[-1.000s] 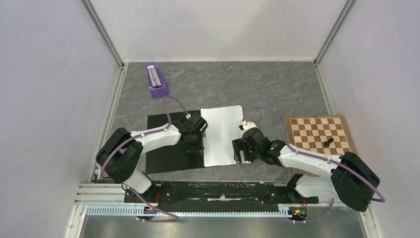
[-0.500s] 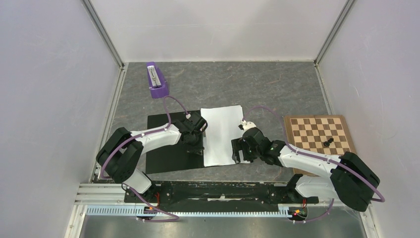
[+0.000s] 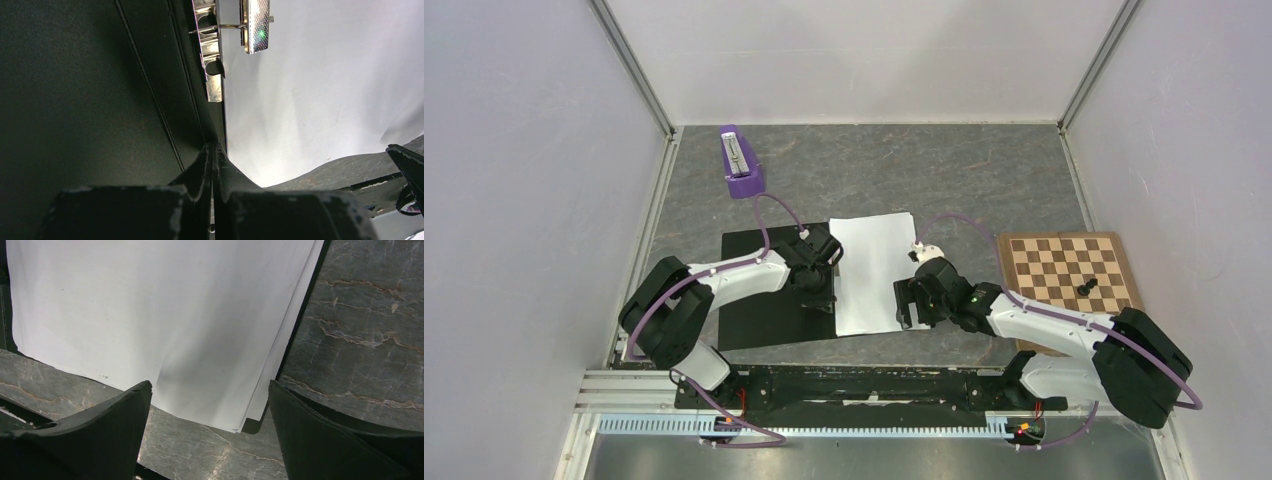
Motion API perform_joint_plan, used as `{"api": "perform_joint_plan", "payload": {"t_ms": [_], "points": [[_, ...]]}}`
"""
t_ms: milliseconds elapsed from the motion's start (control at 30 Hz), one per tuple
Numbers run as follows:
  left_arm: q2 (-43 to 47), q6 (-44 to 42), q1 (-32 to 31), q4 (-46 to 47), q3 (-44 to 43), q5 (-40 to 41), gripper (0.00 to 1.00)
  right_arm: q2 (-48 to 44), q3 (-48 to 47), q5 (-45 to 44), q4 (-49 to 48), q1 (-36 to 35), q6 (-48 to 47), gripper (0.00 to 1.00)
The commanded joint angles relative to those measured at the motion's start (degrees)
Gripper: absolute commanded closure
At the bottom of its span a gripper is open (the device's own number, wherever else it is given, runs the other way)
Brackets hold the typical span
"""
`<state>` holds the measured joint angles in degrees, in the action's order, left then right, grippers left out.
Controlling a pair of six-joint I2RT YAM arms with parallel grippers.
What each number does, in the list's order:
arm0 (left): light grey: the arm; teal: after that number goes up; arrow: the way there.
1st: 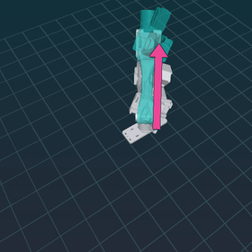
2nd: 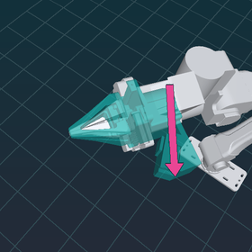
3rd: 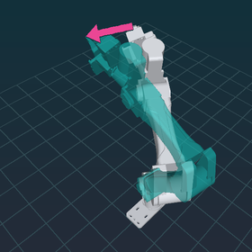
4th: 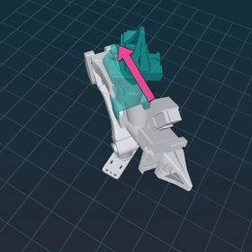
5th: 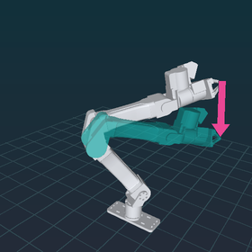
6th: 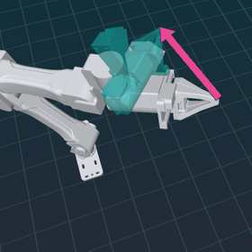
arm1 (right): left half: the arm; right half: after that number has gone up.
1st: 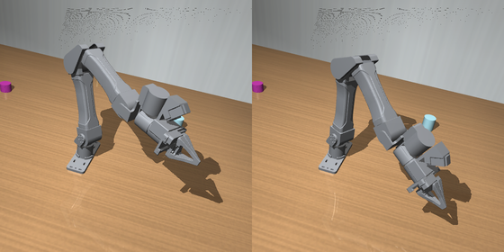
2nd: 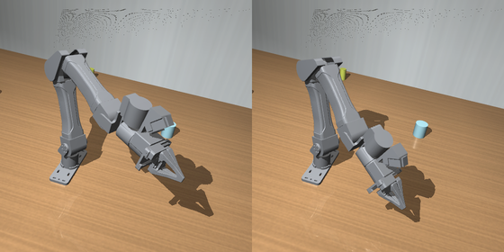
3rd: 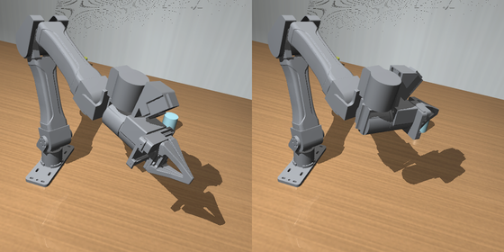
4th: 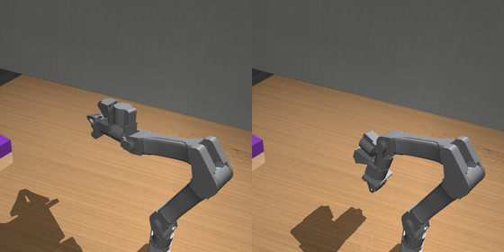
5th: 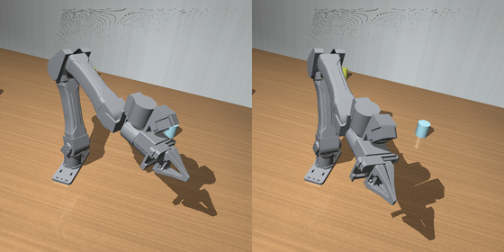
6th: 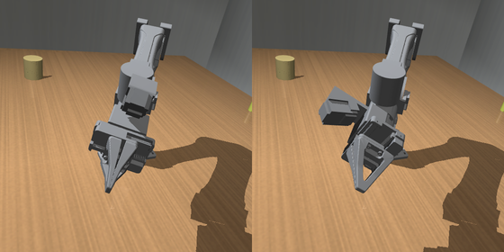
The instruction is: Put the files into the folder
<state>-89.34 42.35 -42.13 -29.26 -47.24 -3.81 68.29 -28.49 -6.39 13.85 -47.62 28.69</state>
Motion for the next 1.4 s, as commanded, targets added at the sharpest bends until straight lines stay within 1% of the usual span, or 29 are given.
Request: {"api": "perform_joint_plan", "payload": {"t_ms": [0, 333, 533, 600, 700, 767, 933, 1233, 1367], "points": [[-2.1, -1.3, 0.2, 0.6, -0.6, 1.1, 0.98, -0.7, 0.0, -0.3, 0.5, 0.2, -0.2, 0.10], [-2.2, -1.4, 0.3, 0.7, -0.7, 1.0, 0.98, 0.3, 1.5, 5.5, -3.0, 0.2, 0.9, 0.09], [-2.3, -1.4, 0.3, 0.9, -0.7, 0.8, 0.98, -0.1, 1.8, 7.6, -4.4, 0.2, 1.6, 0.09], [-2.3, -1.5, 0.3, 0.9, -0.8, 0.8, 0.98, -0.2, 1.7, 6.8, -3.9, 0.2, 1.6, 0.09], [-2.3, -1.5, 0.3, 0.8, -0.8, 0.8, 0.98, -0.8, 0.7, 1.8, -0.8, 0.4, 0.3, 0.08], [-2.4, -1.5, 0.3, 0.8, -0.7, 0.8, 0.98, -1.3, 0.5, 1.0, 0.1, 1.0, -0.2, 0.08], [-2.4, -1.6, 0.3, 0.7, -1.0, 0.9, 0.98, -2.1, 0.8, 1.2, 0.6, 2.7, -0.9, 0.08], [-2.7, -1.5, 0.3, 0.7, -1.2, 0.9, 0.98, -2.2, 2.0, 3.4, -0.7, 2.7, -0.5, 0.08], [-2.7, -1.6, 0.3, 0.7, -1.3, 0.9, 0.98, -3.6, 1.4, 1.6, 0.2, 2.7, -0.4, 0.07]]}}
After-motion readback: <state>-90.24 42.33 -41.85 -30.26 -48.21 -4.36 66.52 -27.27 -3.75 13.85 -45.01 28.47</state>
